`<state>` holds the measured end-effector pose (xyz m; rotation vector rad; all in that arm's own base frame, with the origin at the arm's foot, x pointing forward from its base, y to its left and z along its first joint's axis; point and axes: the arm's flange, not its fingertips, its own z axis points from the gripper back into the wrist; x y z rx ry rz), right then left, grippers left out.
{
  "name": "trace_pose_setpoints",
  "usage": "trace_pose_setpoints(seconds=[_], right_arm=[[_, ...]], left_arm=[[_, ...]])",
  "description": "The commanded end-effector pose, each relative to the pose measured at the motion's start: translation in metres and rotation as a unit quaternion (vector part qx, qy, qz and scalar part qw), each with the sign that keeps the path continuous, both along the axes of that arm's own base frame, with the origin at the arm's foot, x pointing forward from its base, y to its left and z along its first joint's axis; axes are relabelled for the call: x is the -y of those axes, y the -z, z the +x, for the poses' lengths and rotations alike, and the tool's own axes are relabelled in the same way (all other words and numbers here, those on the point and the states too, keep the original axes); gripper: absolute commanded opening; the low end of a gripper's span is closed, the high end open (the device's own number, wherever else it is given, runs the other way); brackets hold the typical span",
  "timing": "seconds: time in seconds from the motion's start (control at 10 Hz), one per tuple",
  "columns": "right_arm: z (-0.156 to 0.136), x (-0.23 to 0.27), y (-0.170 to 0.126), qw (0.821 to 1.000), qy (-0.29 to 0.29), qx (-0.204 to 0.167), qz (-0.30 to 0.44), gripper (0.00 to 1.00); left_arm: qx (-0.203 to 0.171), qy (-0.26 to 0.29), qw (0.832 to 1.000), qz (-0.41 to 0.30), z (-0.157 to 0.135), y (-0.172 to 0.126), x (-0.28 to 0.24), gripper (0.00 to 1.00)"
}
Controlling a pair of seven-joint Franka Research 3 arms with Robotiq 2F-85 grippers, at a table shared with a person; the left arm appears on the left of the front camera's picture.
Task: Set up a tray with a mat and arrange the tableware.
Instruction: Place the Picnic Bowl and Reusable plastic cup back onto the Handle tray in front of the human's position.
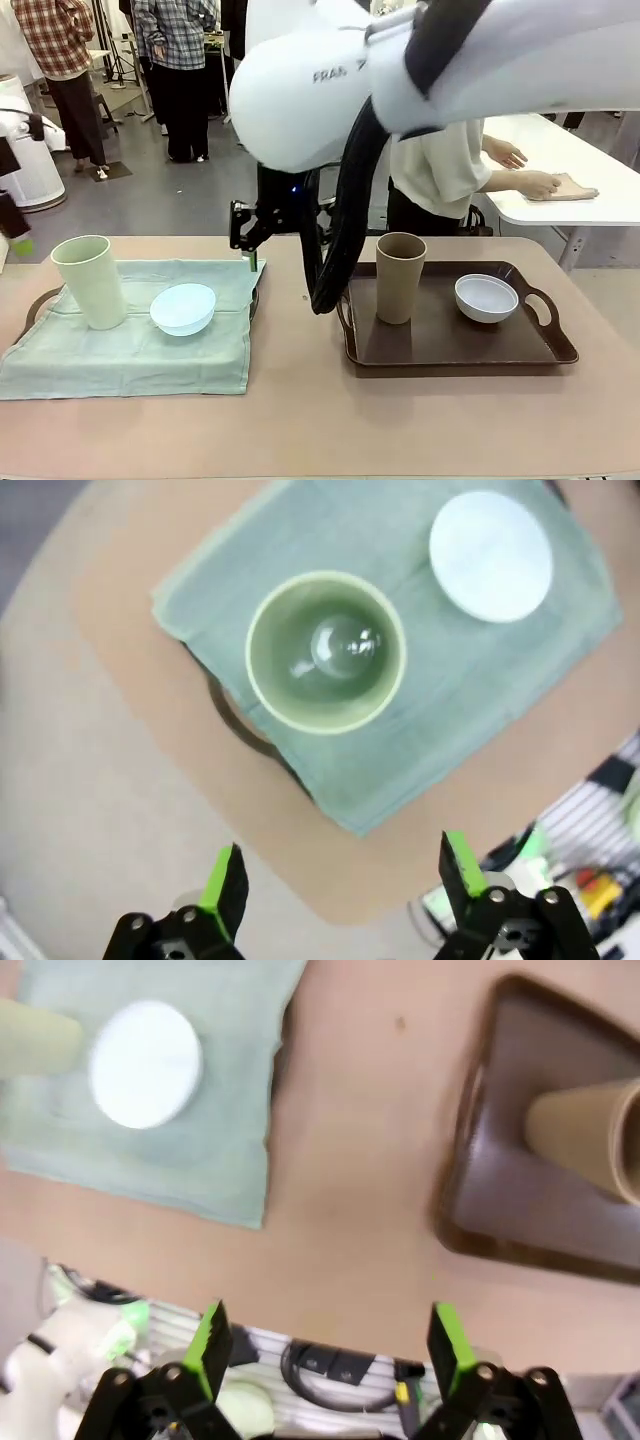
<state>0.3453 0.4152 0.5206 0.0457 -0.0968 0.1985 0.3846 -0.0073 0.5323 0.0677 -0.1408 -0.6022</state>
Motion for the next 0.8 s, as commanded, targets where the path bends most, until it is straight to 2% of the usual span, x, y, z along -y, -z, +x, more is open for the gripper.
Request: trace_pose_setpoints(seconds=[0.0,0.2,0.3,0.4,0.7], right_arm=[[-0.016,0.021,-0.018,0.998,0.058,-0.007,-0.002,1.00],[-0.028,0.039,-0.033,0.997,0.073,-0.029,0.006,1.00],[-0.028,0.046,-0.030,0.998,0.058,-0.037,0.006,1.00],[-0.018,0.030,-0.039,0.998,0.055,-0.012,-0.006,1.00],[-0.018,0.030,-0.039,0.998,0.055,-0.012,-0.006,1.00]], left_arm=[[0.031,-0.061,0.997,-0.018,0.005,-0.003,0.028,1.00],[0.042,-0.069,0.995,-0.063,0.002,-0.007,0.052,1.00],[0.022,-0.053,0.998,-0.023,0.001,-0.007,0.028,1.00],[0.022,-0.053,0.998,-0.023,0.001,-0.007,0.028,1.00],[0.022,-0.053,0.998,-0.023,0.001,-0.007,0.028,1.00]])
